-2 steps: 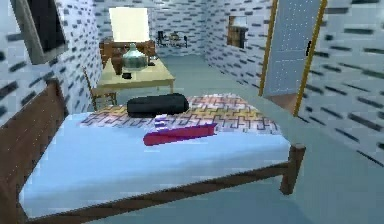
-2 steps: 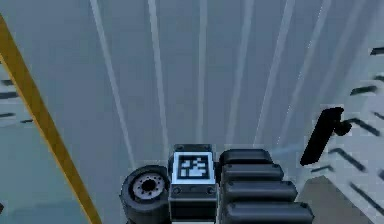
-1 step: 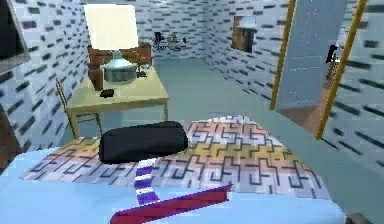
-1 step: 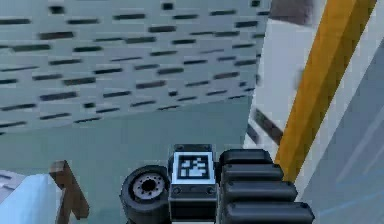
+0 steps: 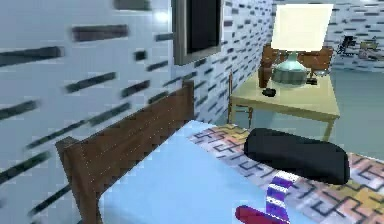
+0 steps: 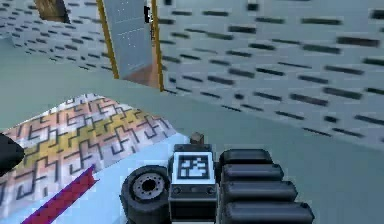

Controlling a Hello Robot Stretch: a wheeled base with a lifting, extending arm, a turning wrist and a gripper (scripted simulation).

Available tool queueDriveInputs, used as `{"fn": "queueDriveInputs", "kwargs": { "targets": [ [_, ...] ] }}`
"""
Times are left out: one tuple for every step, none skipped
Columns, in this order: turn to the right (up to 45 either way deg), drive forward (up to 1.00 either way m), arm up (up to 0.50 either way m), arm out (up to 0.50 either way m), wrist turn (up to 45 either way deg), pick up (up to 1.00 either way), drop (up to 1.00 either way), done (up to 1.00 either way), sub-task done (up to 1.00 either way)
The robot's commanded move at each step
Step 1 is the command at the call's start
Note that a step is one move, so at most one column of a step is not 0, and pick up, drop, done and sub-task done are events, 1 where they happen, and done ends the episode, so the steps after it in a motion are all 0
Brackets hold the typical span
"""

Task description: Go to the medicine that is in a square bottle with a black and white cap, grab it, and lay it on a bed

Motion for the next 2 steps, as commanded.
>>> {"fn": "queueDriveInputs", "kwargs": {
  "targets": [
    [-45.0,0.00,0.00,0.00,0.0,0.00,0.00,0.00,0.00],
    [-21.0,0.00,0.00,0.00,0.0,0.00,0.00,0.00,0.00]
  ]
}}
